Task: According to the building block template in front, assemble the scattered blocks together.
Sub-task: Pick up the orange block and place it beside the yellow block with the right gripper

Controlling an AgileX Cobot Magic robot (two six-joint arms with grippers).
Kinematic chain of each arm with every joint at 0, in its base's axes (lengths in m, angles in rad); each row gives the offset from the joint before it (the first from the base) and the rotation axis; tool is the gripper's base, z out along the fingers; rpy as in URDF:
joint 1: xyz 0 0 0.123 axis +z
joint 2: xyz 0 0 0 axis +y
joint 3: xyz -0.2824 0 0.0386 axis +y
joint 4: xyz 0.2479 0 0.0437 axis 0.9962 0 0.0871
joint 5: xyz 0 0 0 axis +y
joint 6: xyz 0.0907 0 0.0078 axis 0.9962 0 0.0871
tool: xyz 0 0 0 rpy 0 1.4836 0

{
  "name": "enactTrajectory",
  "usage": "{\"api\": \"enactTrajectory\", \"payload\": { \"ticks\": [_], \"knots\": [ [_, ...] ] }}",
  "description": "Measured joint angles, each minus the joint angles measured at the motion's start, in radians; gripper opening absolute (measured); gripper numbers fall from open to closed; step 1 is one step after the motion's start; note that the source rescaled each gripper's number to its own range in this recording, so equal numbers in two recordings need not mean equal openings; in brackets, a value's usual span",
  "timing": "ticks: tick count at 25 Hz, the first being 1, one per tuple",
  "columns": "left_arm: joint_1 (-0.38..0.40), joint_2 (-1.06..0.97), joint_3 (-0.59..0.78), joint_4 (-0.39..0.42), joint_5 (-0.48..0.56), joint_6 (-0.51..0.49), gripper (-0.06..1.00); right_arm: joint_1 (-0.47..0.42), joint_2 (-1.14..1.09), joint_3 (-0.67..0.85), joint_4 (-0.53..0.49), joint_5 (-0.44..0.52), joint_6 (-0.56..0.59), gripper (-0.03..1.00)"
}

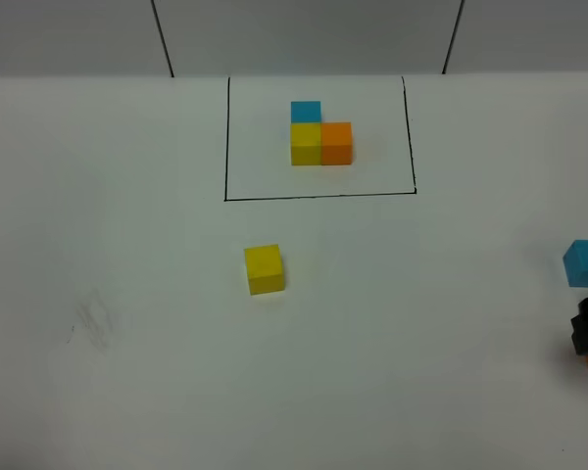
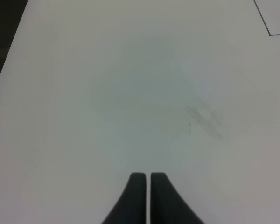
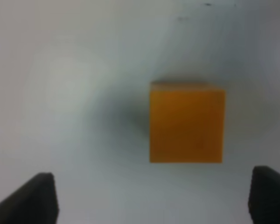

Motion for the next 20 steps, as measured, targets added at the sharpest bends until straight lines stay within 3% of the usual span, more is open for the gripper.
{"api": "enactTrajectory", "payload": {
  "ticks": [9,20],
  "knots": [
    [0.0,0.0,0.0,0.0,0.0,0.0,0.0,0.0,0.145,0.0,-0.054,-0.101,0.087,0.9],
    [0.0,0.0,0.0,0.0,0.0,0.0,0.0,0.0,0.214,0.0,-0.098,-0.138,0.115,0.87]
  ]
}}
